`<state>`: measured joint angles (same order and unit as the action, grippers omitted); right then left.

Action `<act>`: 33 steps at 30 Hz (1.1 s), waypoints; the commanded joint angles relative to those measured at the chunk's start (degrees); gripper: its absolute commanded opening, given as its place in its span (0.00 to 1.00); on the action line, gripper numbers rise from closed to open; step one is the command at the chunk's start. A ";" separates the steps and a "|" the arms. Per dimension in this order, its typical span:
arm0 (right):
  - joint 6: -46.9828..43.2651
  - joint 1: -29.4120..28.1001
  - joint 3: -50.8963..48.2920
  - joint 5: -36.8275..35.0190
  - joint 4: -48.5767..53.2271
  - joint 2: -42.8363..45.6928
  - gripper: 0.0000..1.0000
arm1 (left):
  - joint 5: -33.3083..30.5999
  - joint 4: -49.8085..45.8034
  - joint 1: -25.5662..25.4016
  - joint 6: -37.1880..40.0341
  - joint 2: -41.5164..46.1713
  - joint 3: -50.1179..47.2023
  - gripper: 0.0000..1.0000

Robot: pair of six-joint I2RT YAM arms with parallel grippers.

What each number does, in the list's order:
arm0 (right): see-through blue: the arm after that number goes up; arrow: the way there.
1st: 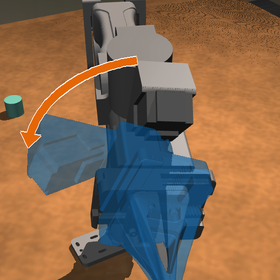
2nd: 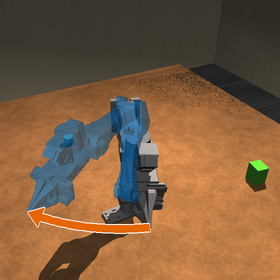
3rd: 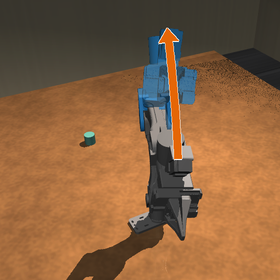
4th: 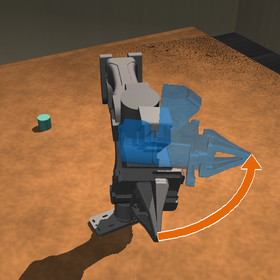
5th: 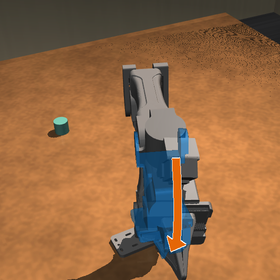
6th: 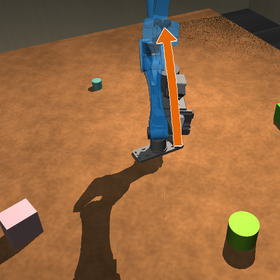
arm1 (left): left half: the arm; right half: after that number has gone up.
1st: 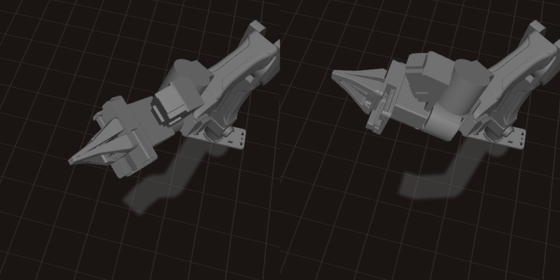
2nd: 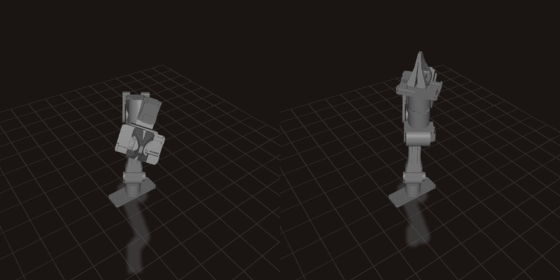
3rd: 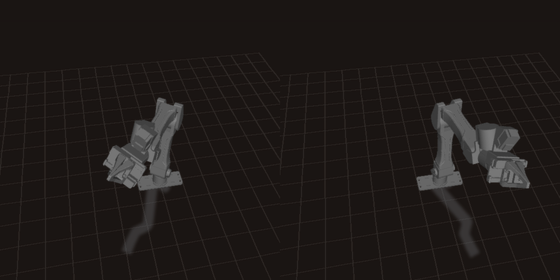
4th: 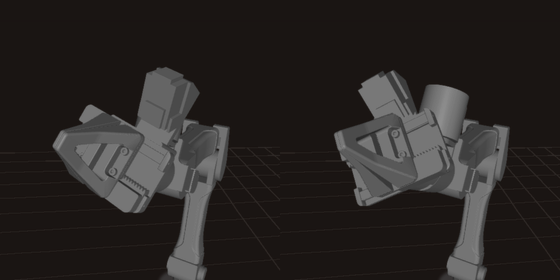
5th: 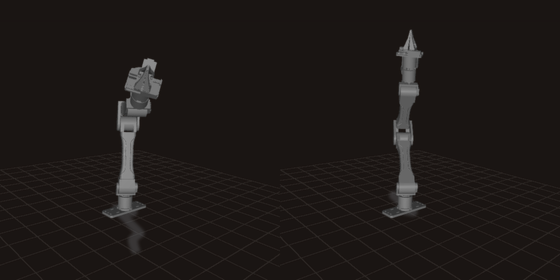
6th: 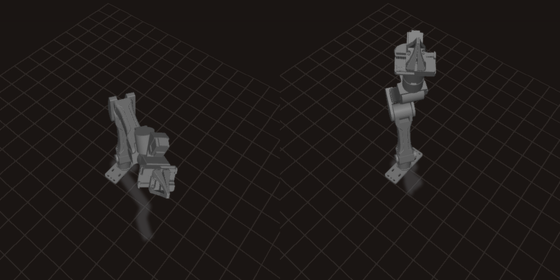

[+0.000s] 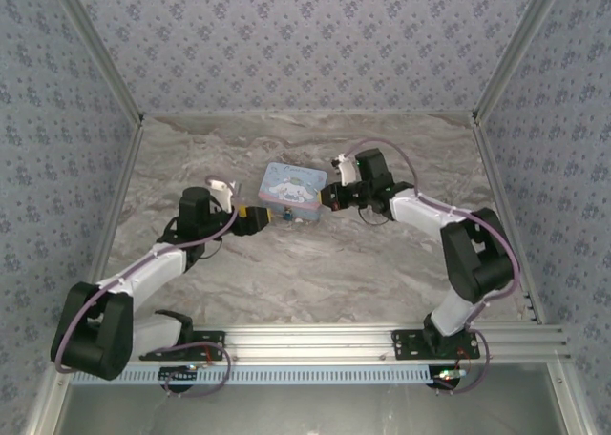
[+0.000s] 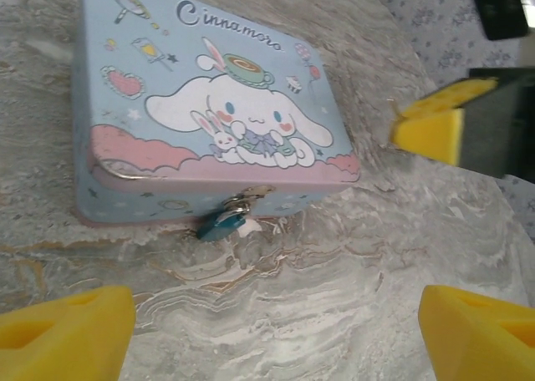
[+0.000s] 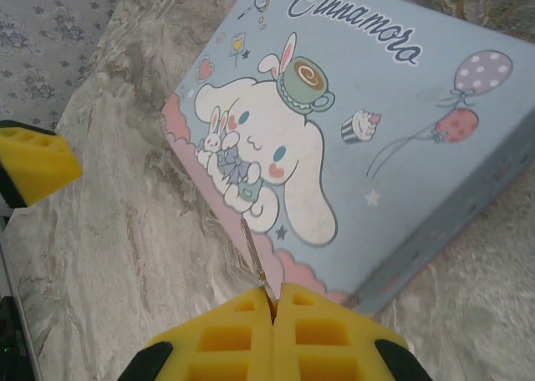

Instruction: Unlock a padlock with a key

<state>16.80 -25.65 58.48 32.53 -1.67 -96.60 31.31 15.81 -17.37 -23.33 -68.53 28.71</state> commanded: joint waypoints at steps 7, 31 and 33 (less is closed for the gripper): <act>0.59 -0.30 7.90 1.27 1.78 -7.79 0.00 | 9.00 6.07 -1.07 1.21 -11.92 4.67 0.80; -0.80 -1.42 8.84 -5.38 13.95 -11.63 0.00 | 2.21 17.42 -6.71 7.68 -29.16 6.84 0.74; -1.14 -1.57 8.95 -5.48 14.43 -11.64 0.00 | 1.65 18.42 -6.80 7.99 -30.37 7.04 0.72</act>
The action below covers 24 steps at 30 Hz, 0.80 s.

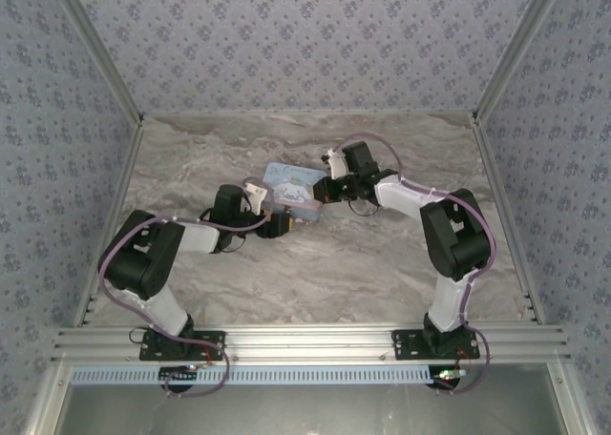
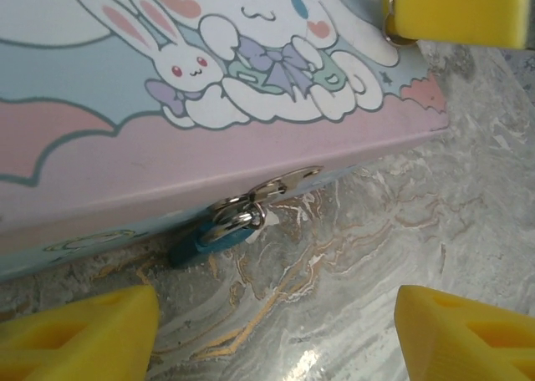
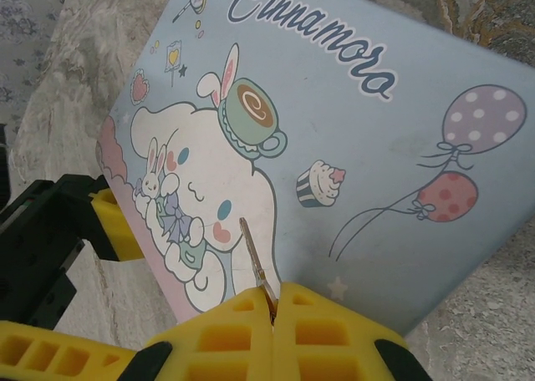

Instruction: Unlock a padlock with a key

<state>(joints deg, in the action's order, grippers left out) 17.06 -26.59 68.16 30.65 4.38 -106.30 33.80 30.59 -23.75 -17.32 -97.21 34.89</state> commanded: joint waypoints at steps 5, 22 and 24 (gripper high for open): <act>-2.18 -0.88 -0.40 -4.54 9.69 -1.83 0.00 | -3.56 4.37 -0.69 2.73 -3.33 0.99 0.69; -2.38 -1.42 -0.34 -5.87 10.81 -1.80 0.00 | -8.90 5.02 -3.17 3.96 -5.97 2.26 0.62; -2.49 -1.37 -0.35 -5.70 10.79 -1.80 0.00 | -10.21 5.19 -3.97 4.05 -6.21 2.35 0.62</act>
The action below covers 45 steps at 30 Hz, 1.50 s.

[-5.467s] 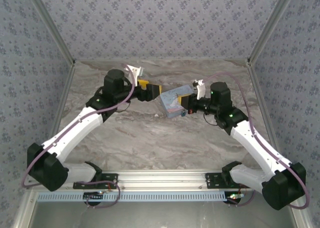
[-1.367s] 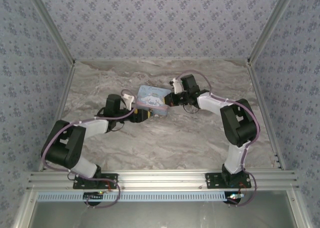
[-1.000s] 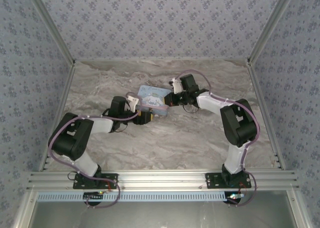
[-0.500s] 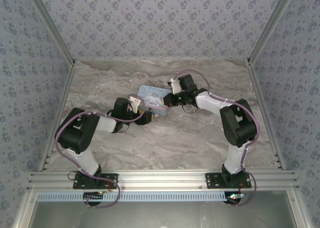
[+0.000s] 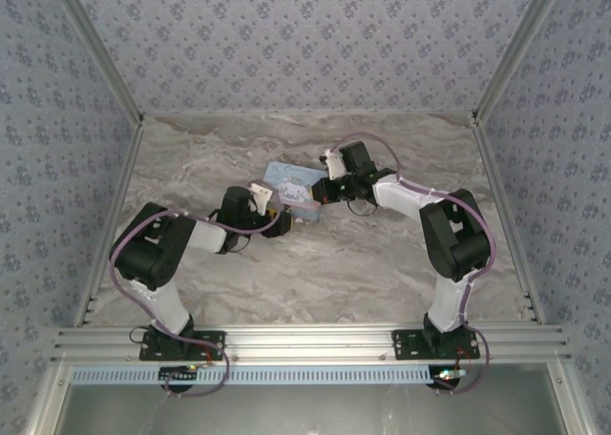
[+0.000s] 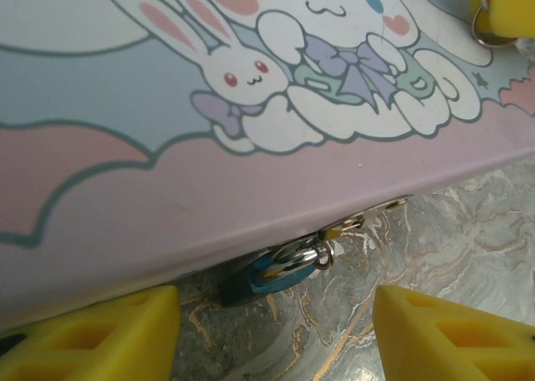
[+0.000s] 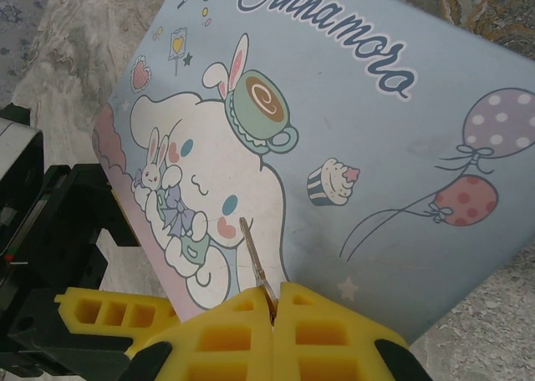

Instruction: Unlock a padlock with a key

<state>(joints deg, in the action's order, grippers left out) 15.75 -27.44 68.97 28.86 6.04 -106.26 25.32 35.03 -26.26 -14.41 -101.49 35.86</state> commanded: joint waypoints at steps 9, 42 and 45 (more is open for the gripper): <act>-1.23 -0.82 -1.32 -3.80 9.05 -1.67 0.00 | -5.08 0.54 -4.02 -0.09 -3.36 2.95 0.58; -0.63 -1.47 -1.12 -4.12 8.84 -1.50 0.00 | -10.49 -5.15 -5.57 -0.45 -5.56 6.57 0.43; -0.55 -1.51 -1.14 -4.12 8.83 -1.41 0.00 | -10.81 -5.60 -5.64 -0.44 -5.51 6.62 0.40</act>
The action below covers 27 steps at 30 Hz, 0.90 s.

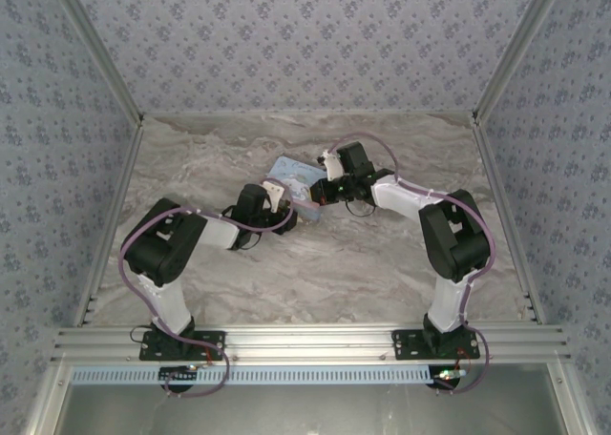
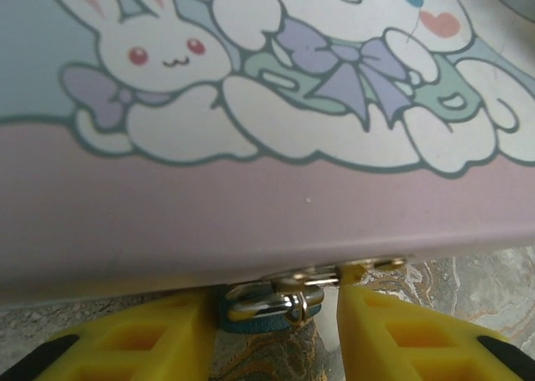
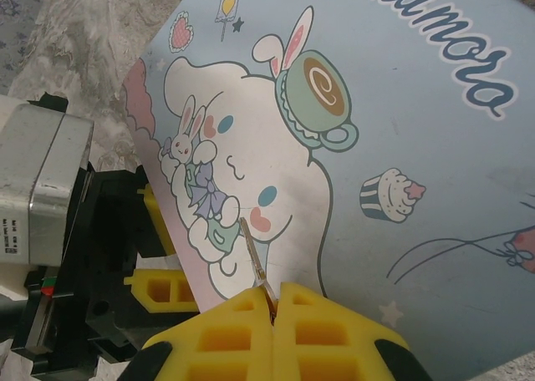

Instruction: Unlock a padlock with a key

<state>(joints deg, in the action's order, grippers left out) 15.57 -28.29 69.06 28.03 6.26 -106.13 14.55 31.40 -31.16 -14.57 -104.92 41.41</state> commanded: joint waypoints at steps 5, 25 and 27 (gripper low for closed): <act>0.16 -0.71 -1.27 -3.80 7.03 0.25 0.00 | 0.17 -3.02 -0.91 -0.93 -0.21 1.14 0.34; -3.64 -1.04 -17.61 -7.47 -1.21 18.33 0.00 | 4.22 -18.26 -1.67 -10.38 6.73 6.70 0.29; -4.34 -1.53 -19.76 -7.49 -1.66 20.01 0.00 | 4.00 -18.52 -1.76 -11.81 6.97 6.91 0.28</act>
<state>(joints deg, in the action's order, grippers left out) 13.39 -29.04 51.48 21.34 6.00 -88.40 17.54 14.55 -32.45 -23.73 -100.57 46.28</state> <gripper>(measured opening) 0.061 0.286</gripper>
